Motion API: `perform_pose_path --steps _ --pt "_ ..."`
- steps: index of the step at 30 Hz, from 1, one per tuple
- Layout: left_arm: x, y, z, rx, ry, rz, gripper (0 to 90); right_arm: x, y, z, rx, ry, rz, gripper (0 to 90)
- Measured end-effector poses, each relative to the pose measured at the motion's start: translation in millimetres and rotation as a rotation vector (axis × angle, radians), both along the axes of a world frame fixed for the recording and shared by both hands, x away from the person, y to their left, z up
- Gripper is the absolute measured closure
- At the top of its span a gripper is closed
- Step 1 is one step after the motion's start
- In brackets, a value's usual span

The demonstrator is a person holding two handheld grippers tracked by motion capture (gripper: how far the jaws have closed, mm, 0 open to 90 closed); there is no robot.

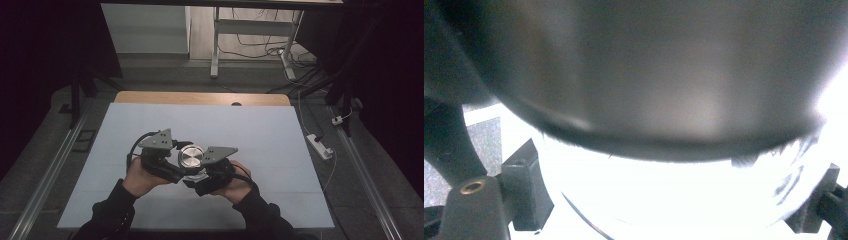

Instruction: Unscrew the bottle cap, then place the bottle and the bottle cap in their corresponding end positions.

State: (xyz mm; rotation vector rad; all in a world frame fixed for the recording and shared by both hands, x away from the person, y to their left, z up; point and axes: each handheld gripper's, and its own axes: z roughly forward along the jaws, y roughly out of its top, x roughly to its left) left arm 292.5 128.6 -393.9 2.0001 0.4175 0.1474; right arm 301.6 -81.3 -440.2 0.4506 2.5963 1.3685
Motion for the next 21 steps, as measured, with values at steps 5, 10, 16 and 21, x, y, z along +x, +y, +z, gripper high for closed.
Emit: perform_pose_path --steps 5,10,16,21 --pt "-1.2 5.8 -0.3 -0.003 0.003 0.011 18.6 3.9 -5.3 1.1 0.011 -0.006 -0.022 15.5" --pt "-3.7 7.6 -1.6 -0.008 0.004 0.011 18.6 9.4 -12.8 2.3 0.012 -0.014 -0.054 15.5" --pt "-8.3 7.9 -4.3 -0.012 -0.007 0.006 18.5 16.6 -21.1 0.6 0.013 -0.024 -0.092 15.5" --pt "-10.1 6.7 -6.6 -0.021 -0.01 -0.006 18.6 21.2 -25.3 -1.0 0.006 -0.03 -0.119 15.5"
